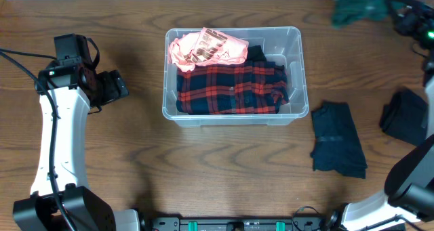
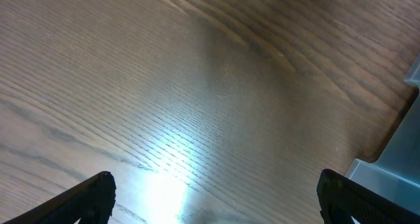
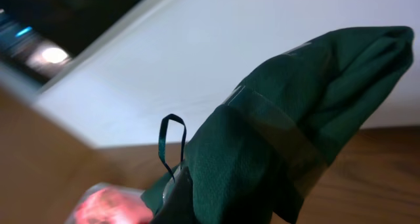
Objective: Pack container
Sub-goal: 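Grasp the taped green cloth bundle with the right gripper and lift, then carry the green bundle into the bin's right side and release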
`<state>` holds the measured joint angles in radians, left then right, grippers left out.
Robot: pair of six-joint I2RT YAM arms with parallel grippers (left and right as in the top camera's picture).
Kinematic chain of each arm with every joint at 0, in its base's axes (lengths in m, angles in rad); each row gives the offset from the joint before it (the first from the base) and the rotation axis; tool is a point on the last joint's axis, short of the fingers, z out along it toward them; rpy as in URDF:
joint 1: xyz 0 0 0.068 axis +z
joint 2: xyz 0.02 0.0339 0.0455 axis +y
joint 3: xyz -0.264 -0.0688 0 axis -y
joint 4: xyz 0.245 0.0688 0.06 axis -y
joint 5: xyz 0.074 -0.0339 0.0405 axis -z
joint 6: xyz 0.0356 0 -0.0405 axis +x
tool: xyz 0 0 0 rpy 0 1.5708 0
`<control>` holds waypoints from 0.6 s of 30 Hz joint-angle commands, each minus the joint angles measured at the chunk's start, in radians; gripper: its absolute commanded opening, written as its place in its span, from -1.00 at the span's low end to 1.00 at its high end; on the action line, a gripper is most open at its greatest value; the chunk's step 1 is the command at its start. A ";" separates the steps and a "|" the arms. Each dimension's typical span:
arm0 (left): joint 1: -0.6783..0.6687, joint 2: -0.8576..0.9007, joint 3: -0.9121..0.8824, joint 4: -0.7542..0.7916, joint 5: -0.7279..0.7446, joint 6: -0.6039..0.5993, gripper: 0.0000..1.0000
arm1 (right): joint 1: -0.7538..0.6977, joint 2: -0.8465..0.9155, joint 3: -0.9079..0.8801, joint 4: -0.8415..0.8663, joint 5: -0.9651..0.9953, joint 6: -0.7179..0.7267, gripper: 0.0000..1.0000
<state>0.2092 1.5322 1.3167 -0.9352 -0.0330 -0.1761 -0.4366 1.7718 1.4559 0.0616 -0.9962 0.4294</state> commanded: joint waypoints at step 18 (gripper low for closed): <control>0.004 0.005 0.001 0.000 -0.002 0.006 0.96 | 0.378 -0.114 0.007 -0.362 0.077 -0.027 -0.98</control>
<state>0.2092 1.5322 1.3167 -0.9344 -0.0307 -0.1757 -0.0937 1.6814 1.4559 -0.2882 -0.9676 0.4412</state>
